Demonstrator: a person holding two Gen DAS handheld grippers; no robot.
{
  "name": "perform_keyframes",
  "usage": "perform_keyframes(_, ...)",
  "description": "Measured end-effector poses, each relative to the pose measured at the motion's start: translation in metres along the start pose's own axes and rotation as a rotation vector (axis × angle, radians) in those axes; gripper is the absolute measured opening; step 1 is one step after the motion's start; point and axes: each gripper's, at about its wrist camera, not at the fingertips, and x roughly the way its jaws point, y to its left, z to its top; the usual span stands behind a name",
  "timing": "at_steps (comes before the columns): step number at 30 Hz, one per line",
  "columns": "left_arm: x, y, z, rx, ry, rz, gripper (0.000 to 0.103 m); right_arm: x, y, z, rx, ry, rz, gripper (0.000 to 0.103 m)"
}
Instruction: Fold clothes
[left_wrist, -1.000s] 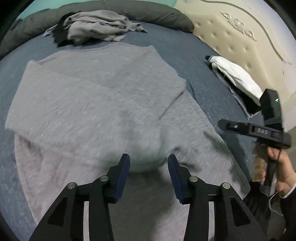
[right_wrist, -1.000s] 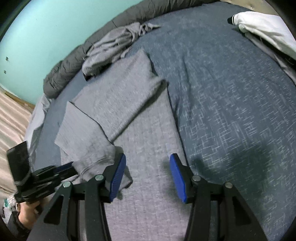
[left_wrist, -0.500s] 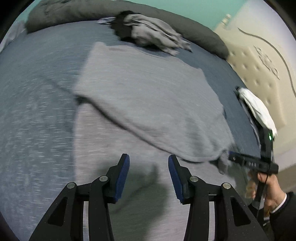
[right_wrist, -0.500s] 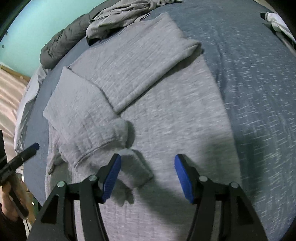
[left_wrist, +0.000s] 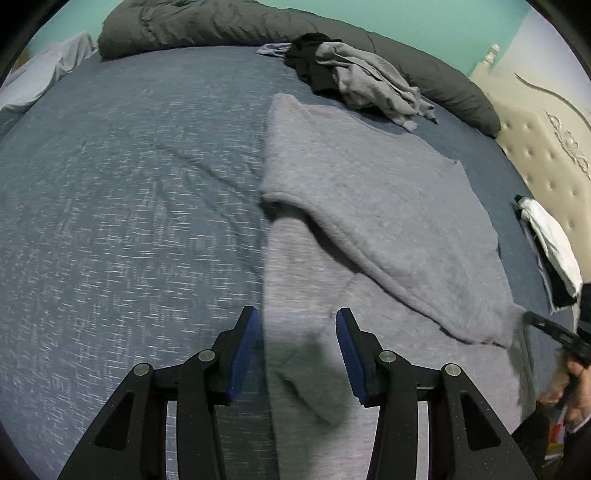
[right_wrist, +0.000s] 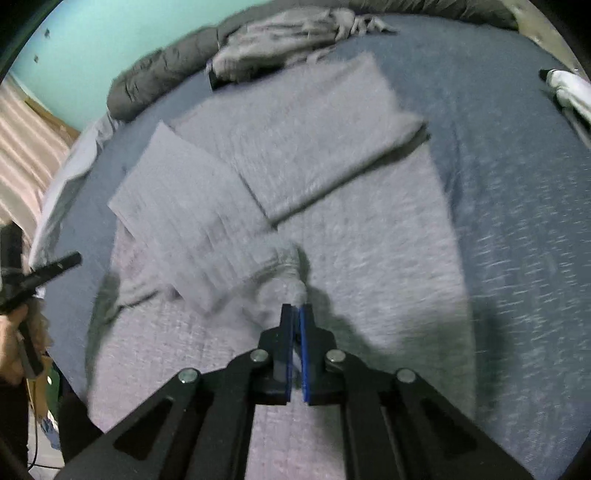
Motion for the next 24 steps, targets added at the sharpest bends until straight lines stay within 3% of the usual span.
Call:
perform_keyframes(6, 0.01, 0.014, 0.01, -0.005, -0.002, 0.051, 0.047, -0.046, -0.027, 0.003, 0.027, -0.088, -0.014, 0.002)
perform_keyframes(9, 0.021, 0.017, 0.018, -0.003, 0.0, 0.076, 0.047, -0.054, -0.04, 0.0, 0.046, -0.103, -0.062, 0.002)
perform_keyframes(17, 0.055, 0.02, 0.046, 0.015, 0.008, 0.113, 0.047, -0.04, -0.055, -0.004, 0.09, -0.112, -0.075, 0.002)
perform_keyframes(24, 0.093, 0.014, 0.067, 0.106, 0.032, 0.132, 0.047, -0.04, -0.067, -0.001, 0.119, -0.126, -0.115, 0.002)
